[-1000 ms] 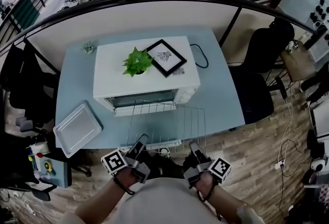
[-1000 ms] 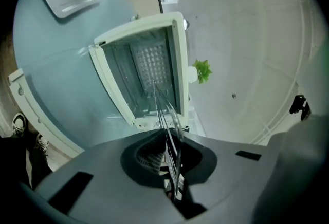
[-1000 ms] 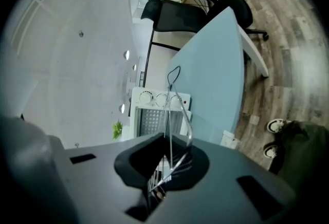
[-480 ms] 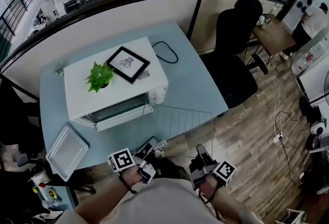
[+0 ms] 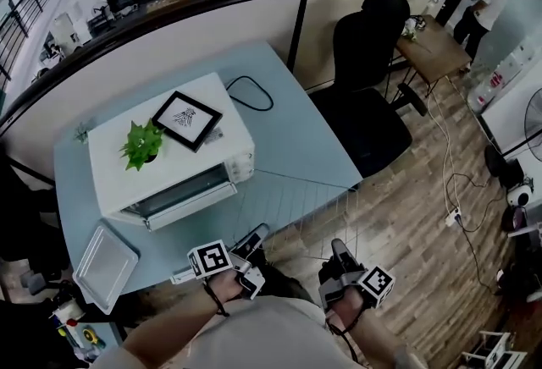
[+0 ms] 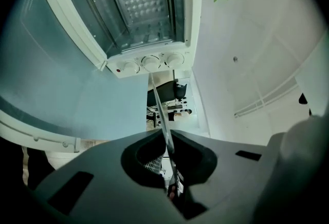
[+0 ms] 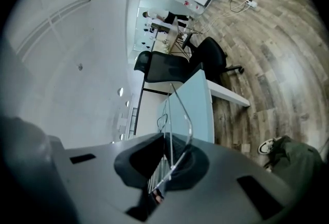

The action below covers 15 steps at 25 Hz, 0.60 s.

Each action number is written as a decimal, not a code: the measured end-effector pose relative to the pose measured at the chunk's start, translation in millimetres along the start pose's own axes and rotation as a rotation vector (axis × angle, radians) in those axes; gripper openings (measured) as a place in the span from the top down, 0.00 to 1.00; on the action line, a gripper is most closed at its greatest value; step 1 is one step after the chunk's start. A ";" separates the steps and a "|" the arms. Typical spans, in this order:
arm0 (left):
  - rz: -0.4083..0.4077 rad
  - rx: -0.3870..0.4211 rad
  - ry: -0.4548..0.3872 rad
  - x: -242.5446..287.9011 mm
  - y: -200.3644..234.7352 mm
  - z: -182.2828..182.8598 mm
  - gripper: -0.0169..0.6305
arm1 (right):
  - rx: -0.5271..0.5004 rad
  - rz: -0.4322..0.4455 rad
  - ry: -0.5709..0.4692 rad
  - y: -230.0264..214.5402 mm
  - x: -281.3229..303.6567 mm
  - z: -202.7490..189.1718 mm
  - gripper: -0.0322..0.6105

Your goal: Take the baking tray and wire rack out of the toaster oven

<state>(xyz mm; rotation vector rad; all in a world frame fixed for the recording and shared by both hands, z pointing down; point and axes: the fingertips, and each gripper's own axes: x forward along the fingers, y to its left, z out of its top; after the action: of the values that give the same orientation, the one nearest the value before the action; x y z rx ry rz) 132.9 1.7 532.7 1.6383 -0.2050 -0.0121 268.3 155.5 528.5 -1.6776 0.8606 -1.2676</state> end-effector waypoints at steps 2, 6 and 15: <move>-0.003 0.012 0.003 13.3 0.3 2.4 0.96 | -0.016 0.005 -0.009 1.3 7.9 12.4 0.94; 0.035 0.030 -0.012 41.5 10.1 14.1 0.96 | -0.014 -0.004 -0.013 1.0 33.1 34.7 0.94; 0.178 0.114 -0.046 100.4 52.0 38.2 0.95 | -0.108 -0.030 0.000 -13.2 115.1 82.6 0.93</move>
<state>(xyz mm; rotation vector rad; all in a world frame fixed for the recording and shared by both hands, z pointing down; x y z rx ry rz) 220.0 -53.4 592.8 1.7289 -0.3923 0.0985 377.6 76.7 574.3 -1.7810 0.9216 -1.2608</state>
